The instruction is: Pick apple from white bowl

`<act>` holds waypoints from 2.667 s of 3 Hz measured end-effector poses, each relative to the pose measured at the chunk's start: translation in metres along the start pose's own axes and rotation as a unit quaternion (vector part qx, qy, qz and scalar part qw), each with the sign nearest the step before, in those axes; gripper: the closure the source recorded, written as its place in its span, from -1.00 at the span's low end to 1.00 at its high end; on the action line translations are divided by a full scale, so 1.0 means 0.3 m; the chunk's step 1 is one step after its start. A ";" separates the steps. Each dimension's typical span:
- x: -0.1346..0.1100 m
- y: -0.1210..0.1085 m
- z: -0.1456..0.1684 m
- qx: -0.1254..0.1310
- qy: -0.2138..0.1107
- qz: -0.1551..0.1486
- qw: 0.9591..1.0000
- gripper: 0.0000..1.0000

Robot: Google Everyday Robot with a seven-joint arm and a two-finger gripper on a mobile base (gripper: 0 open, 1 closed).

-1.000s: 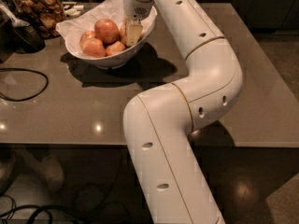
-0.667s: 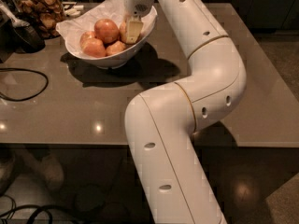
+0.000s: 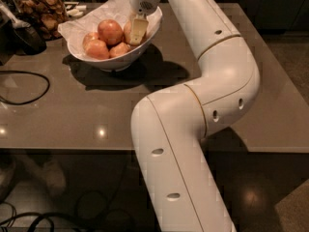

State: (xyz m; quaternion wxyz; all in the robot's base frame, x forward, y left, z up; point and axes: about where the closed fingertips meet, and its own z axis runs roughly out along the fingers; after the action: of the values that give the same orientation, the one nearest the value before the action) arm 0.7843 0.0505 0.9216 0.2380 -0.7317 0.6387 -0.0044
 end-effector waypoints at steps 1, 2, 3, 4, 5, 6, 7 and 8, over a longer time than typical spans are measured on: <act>-0.002 -0.001 0.001 0.000 -0.001 0.011 1.000 1.00; -0.048 0.005 -0.035 0.001 -0.004 0.003 1.000 1.00; -0.098 0.022 -0.077 -0.003 -0.007 -0.002 1.000 1.00; -0.135 0.038 -0.120 -0.005 -0.010 0.002 1.000 1.00; -0.150 0.043 -0.131 -0.007 0.002 0.006 1.000 1.00; -0.157 0.048 -0.114 -0.012 0.011 0.006 1.000 1.00; -0.165 0.056 -0.094 -0.019 0.015 0.002 1.000 1.00; -0.181 0.060 -0.103 -0.020 0.015 -0.008 1.000 1.00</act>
Offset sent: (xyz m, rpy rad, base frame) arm -0.0303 0.0129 0.0344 -0.0052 0.0113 0.0204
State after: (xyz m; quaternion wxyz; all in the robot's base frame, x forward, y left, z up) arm 0.7478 0.0894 0.9588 0.2137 -0.7413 0.6362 -0.0041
